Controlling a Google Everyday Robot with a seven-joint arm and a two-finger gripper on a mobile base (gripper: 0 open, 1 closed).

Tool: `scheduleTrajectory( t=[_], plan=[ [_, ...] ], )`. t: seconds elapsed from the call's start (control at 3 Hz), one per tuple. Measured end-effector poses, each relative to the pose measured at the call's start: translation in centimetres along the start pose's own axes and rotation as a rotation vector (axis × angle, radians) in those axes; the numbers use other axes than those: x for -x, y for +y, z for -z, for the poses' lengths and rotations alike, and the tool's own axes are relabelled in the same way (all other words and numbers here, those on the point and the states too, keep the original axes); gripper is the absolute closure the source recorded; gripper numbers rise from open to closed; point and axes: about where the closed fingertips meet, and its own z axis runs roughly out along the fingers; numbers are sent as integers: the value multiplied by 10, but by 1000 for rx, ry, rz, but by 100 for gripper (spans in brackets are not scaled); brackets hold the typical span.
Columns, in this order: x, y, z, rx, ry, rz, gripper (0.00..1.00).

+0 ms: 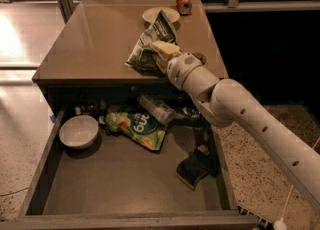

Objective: Pick green jalapeno chip bag from top drawer and place on counter

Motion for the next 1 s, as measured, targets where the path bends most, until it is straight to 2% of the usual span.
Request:
scheduleTrajectory(
  t=[0.33,0.67,1.0],
  plan=[
    [0,0,0,0,0,0,14],
    [0,0,0,0,0,0,0],
    [0,0,0,0,0,0,0]
  ],
)
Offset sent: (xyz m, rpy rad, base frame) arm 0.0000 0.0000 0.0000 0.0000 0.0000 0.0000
